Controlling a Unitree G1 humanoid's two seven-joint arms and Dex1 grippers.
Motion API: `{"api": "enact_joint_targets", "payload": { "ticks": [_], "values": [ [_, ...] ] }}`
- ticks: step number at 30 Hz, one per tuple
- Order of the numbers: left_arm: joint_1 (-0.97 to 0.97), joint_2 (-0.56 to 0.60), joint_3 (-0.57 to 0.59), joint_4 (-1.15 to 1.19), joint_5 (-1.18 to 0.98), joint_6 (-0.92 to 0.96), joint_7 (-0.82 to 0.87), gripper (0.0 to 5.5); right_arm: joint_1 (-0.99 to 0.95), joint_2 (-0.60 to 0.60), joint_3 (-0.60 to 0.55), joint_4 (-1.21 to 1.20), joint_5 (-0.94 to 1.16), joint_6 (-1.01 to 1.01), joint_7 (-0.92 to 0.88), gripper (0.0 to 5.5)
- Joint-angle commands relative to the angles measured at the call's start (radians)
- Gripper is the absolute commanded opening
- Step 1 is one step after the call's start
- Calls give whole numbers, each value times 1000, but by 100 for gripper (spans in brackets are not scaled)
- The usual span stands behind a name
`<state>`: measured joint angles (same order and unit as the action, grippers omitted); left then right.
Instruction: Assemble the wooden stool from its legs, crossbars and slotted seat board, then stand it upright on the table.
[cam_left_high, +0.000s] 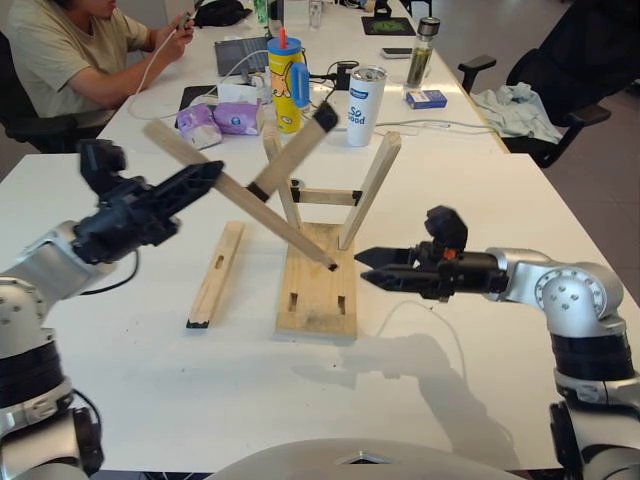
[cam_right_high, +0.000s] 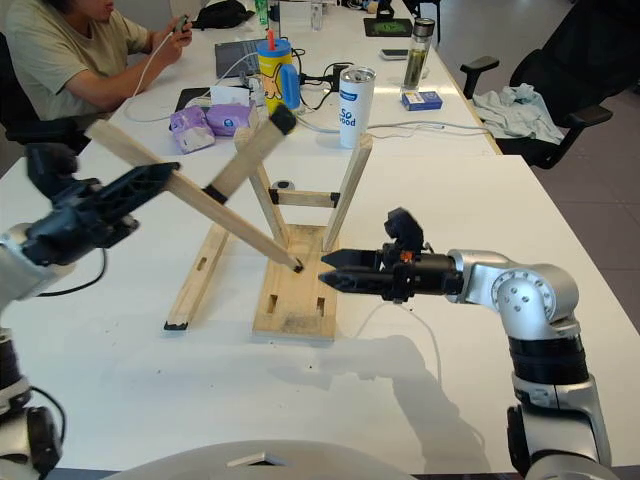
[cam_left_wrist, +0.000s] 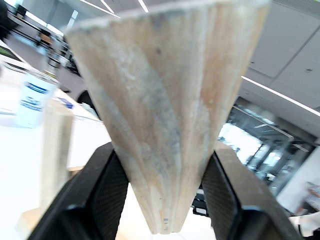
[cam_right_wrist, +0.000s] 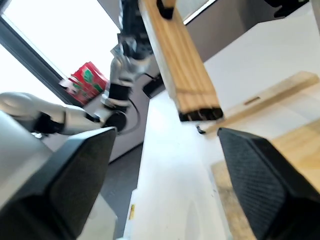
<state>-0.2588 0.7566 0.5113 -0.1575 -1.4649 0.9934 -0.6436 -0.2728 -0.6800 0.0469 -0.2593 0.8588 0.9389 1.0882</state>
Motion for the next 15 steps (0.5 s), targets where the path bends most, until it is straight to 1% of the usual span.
{"api": "enact_joint_targets", "payload": {
  "ticks": [1, 4, 6, 11, 15],
  "values": [
    [-3, 113, 66, 89, 64, 0, -84, 203, 98, -70, 277, -97, -444, -445, 22, 383],
    [-44, 126, 57, 103, 76, -7, -104, 203, 123, -34, 397, -15, -693, -765, -21, 383],
    [-61, 113, 30, 87, 87, -10, -103, 203, 128, -14, 435, 68, -801, -918, -68, 383],
    [-75, 75, -19, 34, 103, -6, -101, 203, 100, 41, 435, 209, -925, -1100, -180, 383],
    [-74, 58, -49, -3, 136, -22, -112, 203, 51, 53, 417, 335, -1008, -1215, -237, 383]
  ]
}}
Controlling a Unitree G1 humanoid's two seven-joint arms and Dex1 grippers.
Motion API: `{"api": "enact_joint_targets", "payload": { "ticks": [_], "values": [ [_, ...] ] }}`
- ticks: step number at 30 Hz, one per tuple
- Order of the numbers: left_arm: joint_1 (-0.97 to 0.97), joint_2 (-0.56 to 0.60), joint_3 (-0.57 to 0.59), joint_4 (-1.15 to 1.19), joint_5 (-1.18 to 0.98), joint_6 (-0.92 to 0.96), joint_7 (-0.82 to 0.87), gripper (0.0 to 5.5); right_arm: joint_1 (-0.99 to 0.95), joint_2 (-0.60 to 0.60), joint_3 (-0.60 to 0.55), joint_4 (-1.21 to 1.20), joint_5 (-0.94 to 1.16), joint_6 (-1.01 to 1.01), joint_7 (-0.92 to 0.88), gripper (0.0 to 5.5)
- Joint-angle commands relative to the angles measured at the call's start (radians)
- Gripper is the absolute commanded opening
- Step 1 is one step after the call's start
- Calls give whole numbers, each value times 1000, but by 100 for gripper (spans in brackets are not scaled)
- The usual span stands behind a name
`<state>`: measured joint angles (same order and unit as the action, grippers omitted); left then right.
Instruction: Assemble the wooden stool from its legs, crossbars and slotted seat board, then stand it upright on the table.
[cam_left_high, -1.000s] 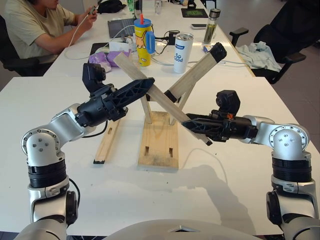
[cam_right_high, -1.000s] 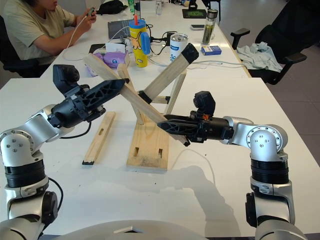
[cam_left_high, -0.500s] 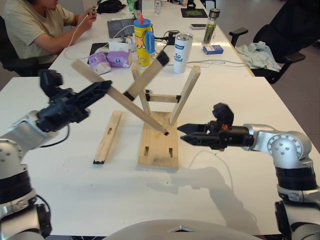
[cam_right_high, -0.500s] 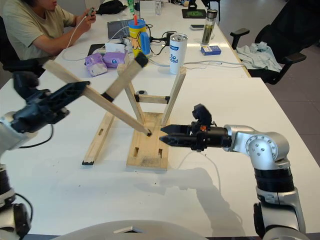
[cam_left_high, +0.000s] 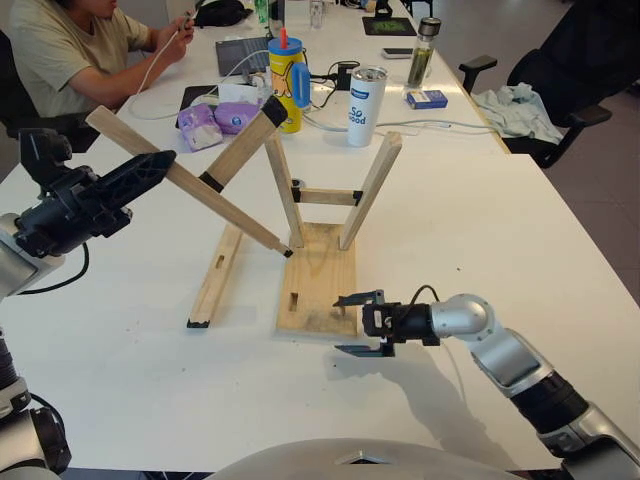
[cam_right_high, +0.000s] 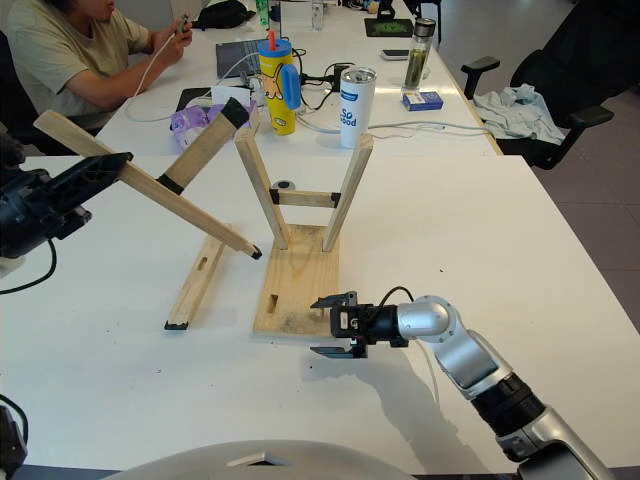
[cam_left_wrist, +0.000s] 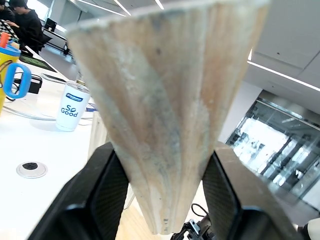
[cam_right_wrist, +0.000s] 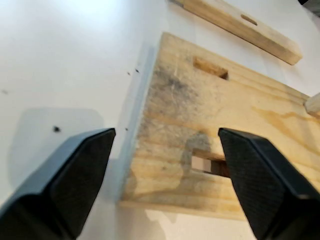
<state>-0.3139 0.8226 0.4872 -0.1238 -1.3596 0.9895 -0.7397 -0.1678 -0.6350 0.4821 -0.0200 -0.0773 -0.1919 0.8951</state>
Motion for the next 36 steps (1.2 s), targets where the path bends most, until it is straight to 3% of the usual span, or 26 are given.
{"api": "enact_joint_targets", "payload": {
  "ticks": [1, 12, 18, 22, 28, 36],
  "values": [
    [-19, -11, -30, -40, 39, -22, -19, 203, -72, 8, -25, 125, -82, -104, -51, 383],
    [-21, -128, -187, -103, 276, -199, -51, 203, -214, -10, -77, 343, -101, -216, -16, 383],
    [-32, -155, -321, -70, 472, -334, -149, 203, -155, 44, -131, 206, 178, 154, 152, 383],
    [-46, -156, -362, -42, 539, -378, -201, 203, -123, 74, -199, 79, 355, 415, 160, 383],
    [-43, -149, -411, -18, 631, -421, -260, 203, -75, 107, -234, -27, 437, 577, 114, 383],
    [-96, -156, -429, -10, 656, -426, -301, 203, -60, 140, -214, -28, 423, 613, 92, 383]
  ]
}}
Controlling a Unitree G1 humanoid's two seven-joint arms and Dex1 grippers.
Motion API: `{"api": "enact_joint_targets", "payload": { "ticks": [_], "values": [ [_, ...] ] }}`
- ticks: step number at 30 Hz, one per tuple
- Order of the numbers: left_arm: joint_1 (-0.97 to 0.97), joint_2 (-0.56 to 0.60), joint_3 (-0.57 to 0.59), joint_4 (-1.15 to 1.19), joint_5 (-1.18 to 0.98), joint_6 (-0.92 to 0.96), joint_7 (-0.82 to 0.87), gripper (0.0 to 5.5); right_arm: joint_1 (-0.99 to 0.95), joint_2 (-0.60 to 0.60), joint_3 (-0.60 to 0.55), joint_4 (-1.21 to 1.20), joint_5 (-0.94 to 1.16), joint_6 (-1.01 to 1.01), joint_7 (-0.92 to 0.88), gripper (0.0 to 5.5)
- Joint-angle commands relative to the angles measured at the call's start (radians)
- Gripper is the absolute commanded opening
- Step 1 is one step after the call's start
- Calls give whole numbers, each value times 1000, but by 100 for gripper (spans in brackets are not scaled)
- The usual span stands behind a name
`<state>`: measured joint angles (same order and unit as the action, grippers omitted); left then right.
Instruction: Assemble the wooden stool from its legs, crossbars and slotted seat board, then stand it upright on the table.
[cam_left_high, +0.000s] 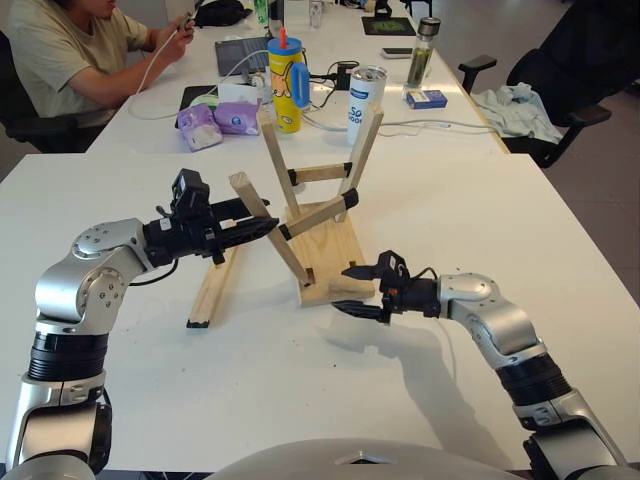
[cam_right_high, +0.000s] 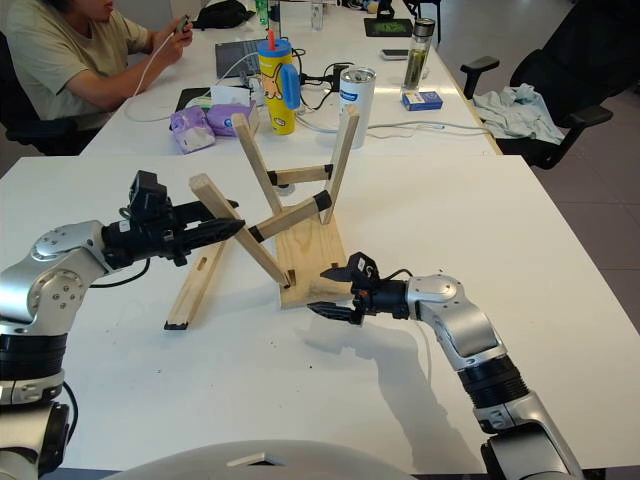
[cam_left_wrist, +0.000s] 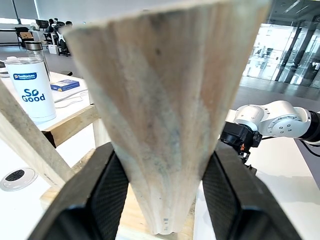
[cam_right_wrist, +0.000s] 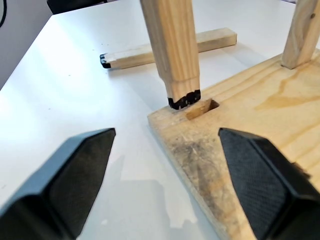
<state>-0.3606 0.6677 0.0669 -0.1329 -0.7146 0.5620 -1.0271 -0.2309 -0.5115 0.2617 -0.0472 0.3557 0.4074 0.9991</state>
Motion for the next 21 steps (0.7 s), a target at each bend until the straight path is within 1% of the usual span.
{"api": "enact_joint_targets", "payload": {
  "ticks": [1, 9, 16, 21],
  "values": [
    [-58, -1, -12, 1, 14, 1, -17, 203, 3, 21, 11, 3, -13, 15, -13, 383],
    [-77, 11, -43, 28, 55, -7, -64, 203, 6, 30, 33, 39, -48, 9, -14, 383],
    [-108, -23, -92, 89, 110, -57, -95, 203, 10, 39, 41, 60, -59, 5, -15, 383],
    [-143, -26, -99, 109, 122, -65, -113, 203, 1, 49, 45, 82, -68, 2, -14, 383]
  ]
}}
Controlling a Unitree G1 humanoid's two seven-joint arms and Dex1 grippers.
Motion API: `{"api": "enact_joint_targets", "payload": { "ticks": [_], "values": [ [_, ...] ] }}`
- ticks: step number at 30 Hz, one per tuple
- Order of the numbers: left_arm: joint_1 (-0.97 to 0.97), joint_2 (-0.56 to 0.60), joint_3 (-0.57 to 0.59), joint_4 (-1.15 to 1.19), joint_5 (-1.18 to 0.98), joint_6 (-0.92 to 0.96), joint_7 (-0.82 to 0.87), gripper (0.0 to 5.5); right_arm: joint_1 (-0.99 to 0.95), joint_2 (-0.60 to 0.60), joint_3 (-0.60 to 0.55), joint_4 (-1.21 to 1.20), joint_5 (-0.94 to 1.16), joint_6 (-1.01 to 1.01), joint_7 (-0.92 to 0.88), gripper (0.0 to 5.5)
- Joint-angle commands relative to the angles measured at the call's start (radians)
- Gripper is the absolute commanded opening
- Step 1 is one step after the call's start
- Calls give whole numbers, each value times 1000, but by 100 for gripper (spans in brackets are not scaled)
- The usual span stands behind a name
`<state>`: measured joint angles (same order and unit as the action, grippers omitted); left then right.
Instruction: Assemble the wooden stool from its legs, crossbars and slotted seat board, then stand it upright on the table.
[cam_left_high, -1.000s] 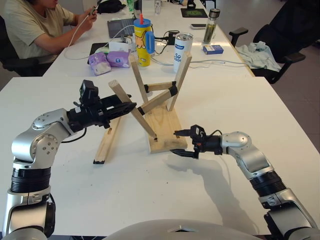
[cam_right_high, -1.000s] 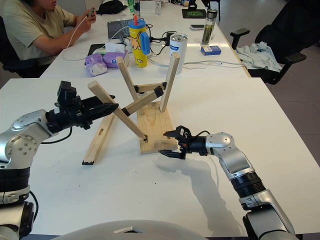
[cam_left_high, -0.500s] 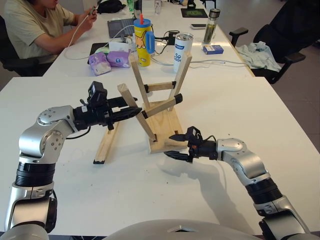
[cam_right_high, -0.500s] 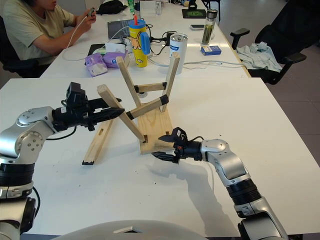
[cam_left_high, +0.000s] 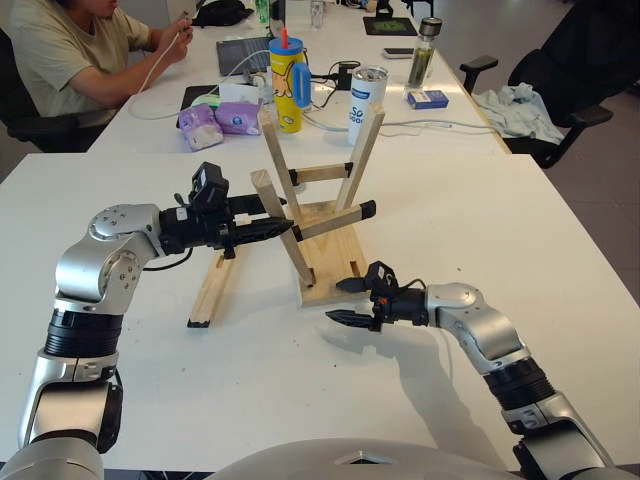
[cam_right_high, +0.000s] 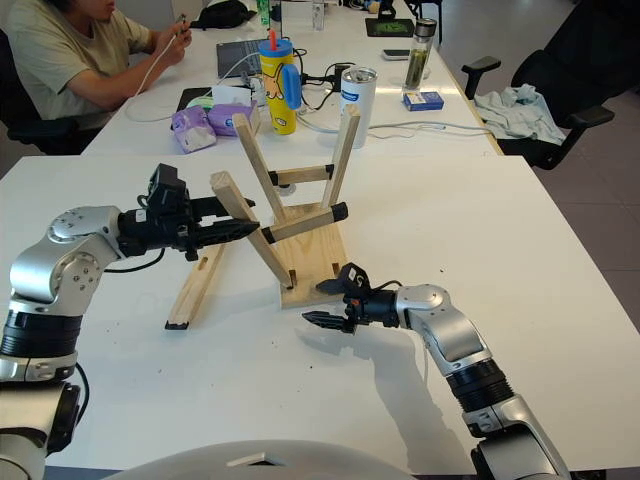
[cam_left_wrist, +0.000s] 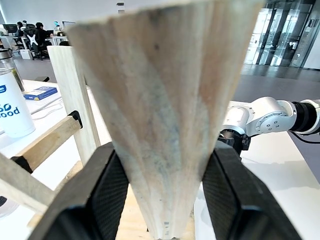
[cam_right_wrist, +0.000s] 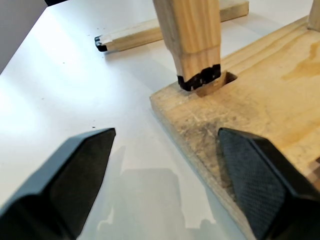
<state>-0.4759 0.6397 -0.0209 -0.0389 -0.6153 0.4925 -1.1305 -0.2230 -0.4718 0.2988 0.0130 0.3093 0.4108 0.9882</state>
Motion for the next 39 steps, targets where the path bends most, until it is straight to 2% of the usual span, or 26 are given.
{"api": "enact_joint_targets", "payload": {
  "ticks": [1, 16, 20, 24, 25, 27, 30, 34, 37, 39],
  "values": [
    [-32, 6, -21, 21, 34, 2, -17, 203, -6, 11, 9, 24, -24, -3, -6, 383],
    [-84, 58, -146, 149, 212, -75, -115, 203, -15, 16, 54, 78, -120, 4, -54, 383],
    [-26, 18, -165, 101, 221, -73, -62, 203, -15, 28, 74, 84, -147, 22, -86, 383],
    [10, -41, -133, 101, 245, -110, 67, 203, -9, 43, 105, 83, -174, 54, -126, 383],
    [15, -45, -127, 101, 240, -109, 76, 239, -5, 45, 111, 81, -181, 60, -137, 383],
    [24, -42, -109, 100, 227, -98, 84, 269, 3, 50, 117, 83, -196, 78, -165, 383],
    [48, -23, -72, 77, 214, -91, 85, 311, 4, 62, 116, 97, -211, 99, -213, 383],
    [109, 69, -2, 1, 200, -64, 62, 378, 5, 84, 124, 107, -218, 115, -256, 383],
    [98, 108, 203, -67, 72, 9, 118, 421, 7, 107, 131, 116, -222, 116, -279, 383],
    [-33, 59, 358, -108, -108, 75, 252, 452, 16, 121, 131, 113, -218, 119, -293, 383]
  ]
}}
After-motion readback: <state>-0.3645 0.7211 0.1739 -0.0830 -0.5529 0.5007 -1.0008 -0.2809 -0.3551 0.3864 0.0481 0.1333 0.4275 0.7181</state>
